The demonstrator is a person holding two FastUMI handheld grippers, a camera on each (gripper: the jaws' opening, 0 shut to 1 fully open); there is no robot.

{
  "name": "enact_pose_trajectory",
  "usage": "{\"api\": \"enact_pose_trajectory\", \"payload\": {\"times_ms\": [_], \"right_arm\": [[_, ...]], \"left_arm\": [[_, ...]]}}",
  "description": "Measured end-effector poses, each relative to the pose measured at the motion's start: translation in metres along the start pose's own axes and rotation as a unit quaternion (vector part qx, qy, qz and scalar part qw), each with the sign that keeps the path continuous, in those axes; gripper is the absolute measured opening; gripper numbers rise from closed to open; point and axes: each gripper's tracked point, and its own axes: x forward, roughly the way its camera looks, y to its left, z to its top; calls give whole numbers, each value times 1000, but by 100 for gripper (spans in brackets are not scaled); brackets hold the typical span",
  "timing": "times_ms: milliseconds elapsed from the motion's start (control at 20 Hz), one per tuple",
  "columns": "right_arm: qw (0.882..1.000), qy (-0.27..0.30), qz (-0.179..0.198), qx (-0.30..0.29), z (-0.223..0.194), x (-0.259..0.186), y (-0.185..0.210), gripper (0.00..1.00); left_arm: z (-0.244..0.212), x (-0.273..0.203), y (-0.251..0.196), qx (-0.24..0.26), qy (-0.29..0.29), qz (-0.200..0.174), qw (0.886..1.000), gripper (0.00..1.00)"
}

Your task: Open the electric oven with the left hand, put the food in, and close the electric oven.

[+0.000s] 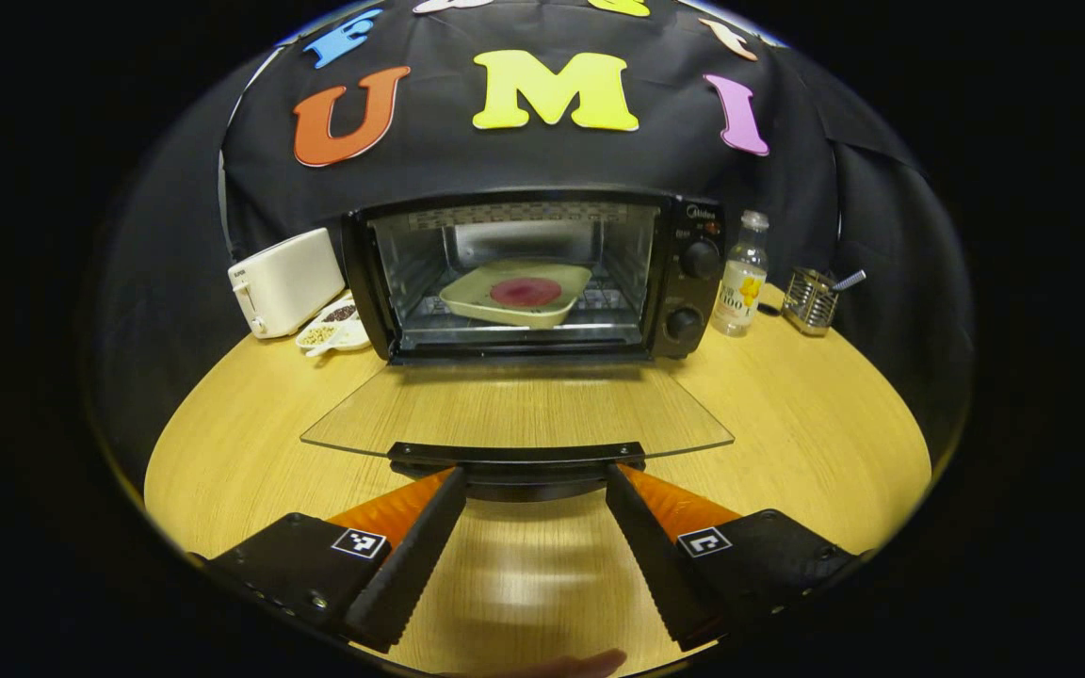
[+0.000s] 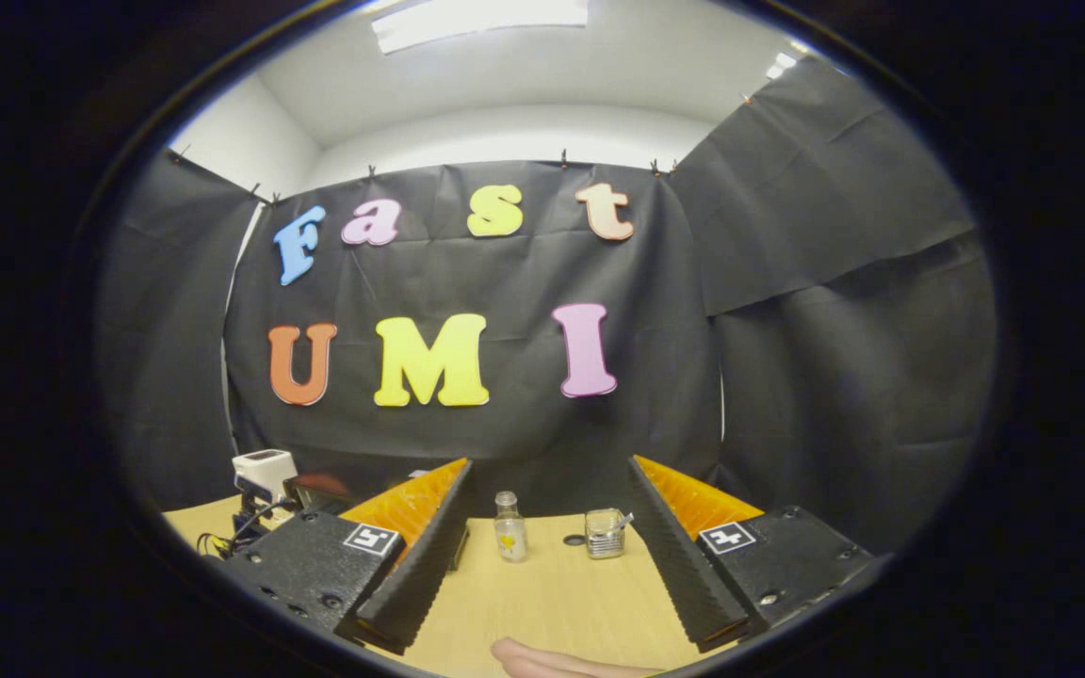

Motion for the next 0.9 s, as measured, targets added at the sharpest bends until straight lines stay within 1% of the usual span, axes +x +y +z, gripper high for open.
{"api": "enact_pose_trajectory", "payload": {"times_ms": [150, 200, 250, 300, 450, 500, 550, 600, 650, 700, 750, 800, 850, 900], "right_arm": [[1000, 8, -10, -16, -8, 3, -2, 100], [1000, 10, -10, -19, -9, 2, -2, 96], [1000, 12, -9, -21, -11, 2, -2, 100], [1000, 14, -9, -21, -12, 2, -2, 96], [999, 21, -8, -22, -18, 4, -3, 96], [999, 24, -8, -23, -19, 4, -3, 100], [999, 26, -8, -22, -20, 4, -3, 96], [999, 27, -9, -21, -20, 4, -3, 100], [999, 30, -10, -19, -23, 5, -2, 100], [999, 34, -9, -17, -26, 4, -1, 96], [999, 39, -8, -18, -29, 4, 0, 100], [999, 44, -7, -21, -33, 3, 2, 100], [999, 48, -6, -25, -35, 3, 4, 96], [998, 51, -4, -29, -35, 1, 5, 100]], "left_arm": [[18, -2, 1, 7, -11, 1, 1000, 96], [25, -3, 1, 8, -18, 2, 1000, 97], [33, -4, 1, 8, -25, 2, 1000, 97], [38, -4, 1, 9, -33, 3, 999, 97], [49, -5, 2, 19, -39, 9, 999, 98], [52, -5, 3, 26, -41, 11, 999, 98], [55, -5, 2, 32, -44, 13, 998, 98], [58, -5, 1, 39, -44, 15, 998, 98], [61, -4, 2, 46, -45, 17, 998, 98], [68, -4, 2, 51, -52, 20, 997, 98], [75, -4, 2, 53, -60, 23, 997, 98], [80, -2, 2, 53, -66, 24, 996, 98], [85, -1, 4, 54, -73, 24, 996, 98], [93, 1, 6, 54, -85, 24, 995, 98]]}}
